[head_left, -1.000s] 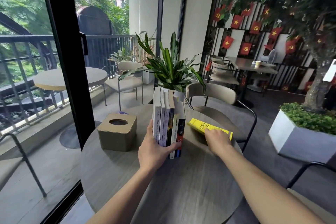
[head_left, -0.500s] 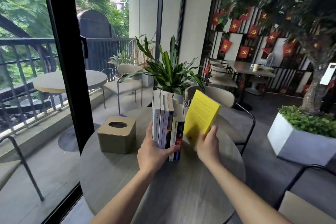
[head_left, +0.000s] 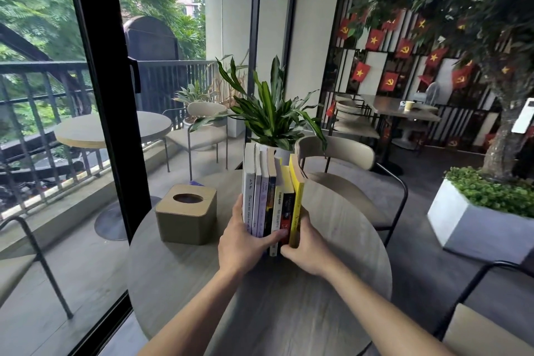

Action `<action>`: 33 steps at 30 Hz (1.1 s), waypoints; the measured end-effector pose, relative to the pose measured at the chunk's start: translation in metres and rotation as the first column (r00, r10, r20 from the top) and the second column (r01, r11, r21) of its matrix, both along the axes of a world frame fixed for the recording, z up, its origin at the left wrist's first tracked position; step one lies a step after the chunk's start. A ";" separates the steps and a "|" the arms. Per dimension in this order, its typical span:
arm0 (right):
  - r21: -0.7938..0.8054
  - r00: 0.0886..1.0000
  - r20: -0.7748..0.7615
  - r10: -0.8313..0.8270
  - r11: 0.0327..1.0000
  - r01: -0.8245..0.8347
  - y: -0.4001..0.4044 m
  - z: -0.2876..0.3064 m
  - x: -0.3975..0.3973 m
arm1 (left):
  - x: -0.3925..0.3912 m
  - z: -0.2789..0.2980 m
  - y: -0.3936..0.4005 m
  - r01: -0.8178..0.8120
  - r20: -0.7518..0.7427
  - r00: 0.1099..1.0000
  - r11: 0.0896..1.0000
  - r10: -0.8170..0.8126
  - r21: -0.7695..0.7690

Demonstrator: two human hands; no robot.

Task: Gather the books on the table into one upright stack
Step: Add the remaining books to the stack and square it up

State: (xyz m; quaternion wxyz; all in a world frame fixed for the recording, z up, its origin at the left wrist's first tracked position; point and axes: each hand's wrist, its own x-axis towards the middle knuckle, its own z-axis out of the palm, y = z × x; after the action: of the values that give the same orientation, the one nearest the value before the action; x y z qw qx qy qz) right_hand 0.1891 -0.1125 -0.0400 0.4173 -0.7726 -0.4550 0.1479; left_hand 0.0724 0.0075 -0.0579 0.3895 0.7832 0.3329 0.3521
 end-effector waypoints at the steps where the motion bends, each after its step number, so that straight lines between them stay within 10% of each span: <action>1: 0.003 1.000 0.009 0.015 1.000 -0.015 0.001 -0.001 0.000 | 0.000 0.000 0.001 0.004 -0.005 1.000 0.999 -0.003 0.033; 9: 0.172 0.998 -0.015 -0.065 0.983 0.067 0.018 -0.014 -0.001 | -0.018 0.030 0.018 -0.029 -0.373 0.878 0.812 0.299 0.583; 18: 0.226 0.991 0.027 -0.128 0.967 0.118 0.025 -0.020 -0.002 | -0.031 0.056 0.061 0.212 -0.675 0.730 0.903 0.107 0.373; 33: 0.165 0.997 0.063 -0.044 0.986 0.033 0.035 -0.015 0.002 | -0.025 0.043 0.060 0.203 -0.316 0.947 0.876 -0.062 0.437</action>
State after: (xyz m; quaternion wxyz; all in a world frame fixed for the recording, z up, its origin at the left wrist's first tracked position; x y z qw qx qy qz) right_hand 0.1911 -0.0775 -0.0553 0.4666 -0.7490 -0.4643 0.0761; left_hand 0.0474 0.0672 -0.0149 0.1609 0.9179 0.2380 0.2737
